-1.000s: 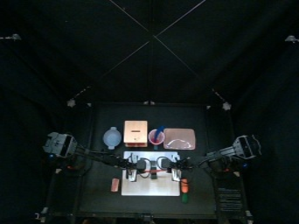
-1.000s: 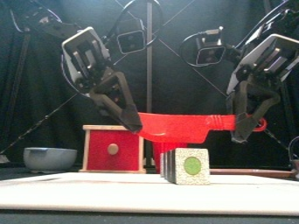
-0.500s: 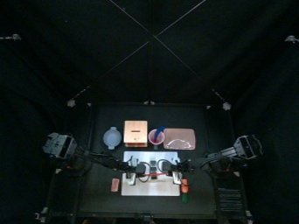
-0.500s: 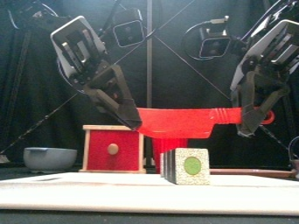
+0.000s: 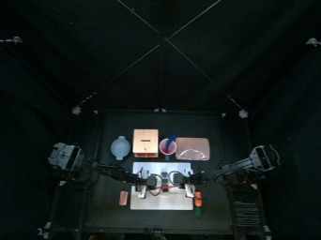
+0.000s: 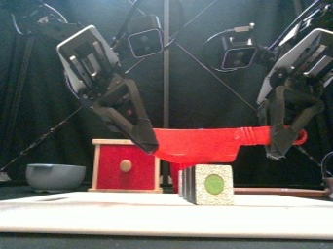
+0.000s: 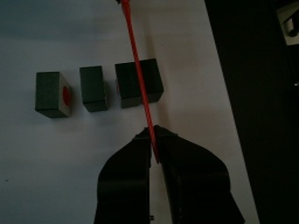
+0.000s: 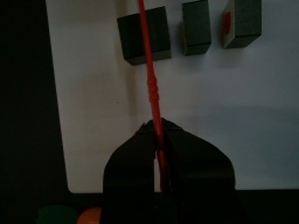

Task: Place sushi on board then cut the sushi with the knife then place the pieces on the plate
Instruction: Cut the sushi into 4 pieces

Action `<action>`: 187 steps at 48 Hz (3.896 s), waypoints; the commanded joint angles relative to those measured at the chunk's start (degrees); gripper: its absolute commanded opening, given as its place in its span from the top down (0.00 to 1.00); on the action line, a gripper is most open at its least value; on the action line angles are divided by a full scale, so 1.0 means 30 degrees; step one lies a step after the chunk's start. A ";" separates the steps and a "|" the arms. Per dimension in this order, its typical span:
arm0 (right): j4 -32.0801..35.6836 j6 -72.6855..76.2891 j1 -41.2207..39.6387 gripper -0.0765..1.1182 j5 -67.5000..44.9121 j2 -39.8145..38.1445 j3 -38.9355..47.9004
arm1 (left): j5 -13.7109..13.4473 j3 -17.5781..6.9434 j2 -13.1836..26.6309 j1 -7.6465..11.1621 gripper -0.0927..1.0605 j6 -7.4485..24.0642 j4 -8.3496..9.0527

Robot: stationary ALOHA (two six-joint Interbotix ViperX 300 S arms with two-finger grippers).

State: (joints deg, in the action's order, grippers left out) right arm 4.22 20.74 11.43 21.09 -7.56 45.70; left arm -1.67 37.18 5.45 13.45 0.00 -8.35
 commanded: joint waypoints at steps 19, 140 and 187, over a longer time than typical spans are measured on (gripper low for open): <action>0.0029 0.0117 -0.0205 0.61 0.0029 0.0117 -0.0029 | -0.0029 -0.0352 0.0205 0.0234 0.52 0.0059 0.0000; -0.1582 0.0117 0.1582 0.61 0.1787 -0.0088 -0.1348 | -0.1260 -0.1260 -0.0234 0.1348 0.41 0.0146 0.0498; -0.4307 0.3516 0.1553 0.61 0.6738 -0.9082 0.4307 | 0.5186 0.1377 -0.3047 -0.0264 0.25 0.0029 0.3281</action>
State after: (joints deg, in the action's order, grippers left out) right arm -8.53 30.59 16.35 40.43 -33.40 58.01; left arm 10.90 41.22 -2.37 13.01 0.00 1.41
